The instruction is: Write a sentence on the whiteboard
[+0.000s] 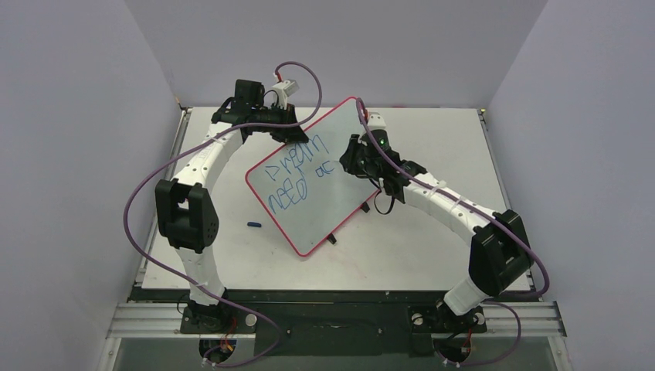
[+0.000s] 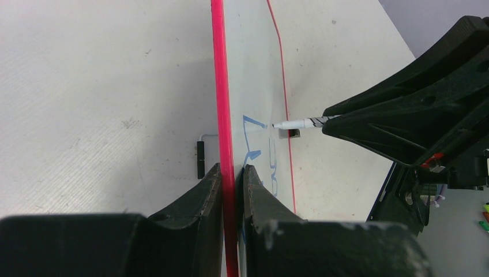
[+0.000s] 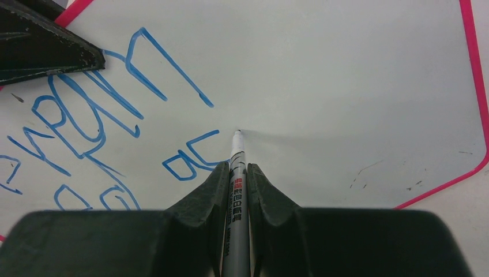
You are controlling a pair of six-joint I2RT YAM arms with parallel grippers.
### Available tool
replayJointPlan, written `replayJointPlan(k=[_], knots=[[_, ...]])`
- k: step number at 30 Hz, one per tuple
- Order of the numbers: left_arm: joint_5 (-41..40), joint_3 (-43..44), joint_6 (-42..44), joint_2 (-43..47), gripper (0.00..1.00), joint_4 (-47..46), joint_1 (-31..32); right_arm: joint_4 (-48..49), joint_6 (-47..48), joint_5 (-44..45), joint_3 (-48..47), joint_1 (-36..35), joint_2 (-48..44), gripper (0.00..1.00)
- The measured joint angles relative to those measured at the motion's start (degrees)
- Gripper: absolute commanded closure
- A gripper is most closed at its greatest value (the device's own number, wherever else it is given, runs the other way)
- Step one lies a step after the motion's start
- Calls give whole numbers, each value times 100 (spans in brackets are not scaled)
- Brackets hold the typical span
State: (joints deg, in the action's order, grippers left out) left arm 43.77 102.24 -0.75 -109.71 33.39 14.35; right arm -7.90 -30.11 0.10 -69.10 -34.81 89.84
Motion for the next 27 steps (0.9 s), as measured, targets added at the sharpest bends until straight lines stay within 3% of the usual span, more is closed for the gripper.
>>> replayJointPlan(k=[27], knots=[[-116,0,26,11,100,42,13,278,-208,-339,-195,409,275,100]])
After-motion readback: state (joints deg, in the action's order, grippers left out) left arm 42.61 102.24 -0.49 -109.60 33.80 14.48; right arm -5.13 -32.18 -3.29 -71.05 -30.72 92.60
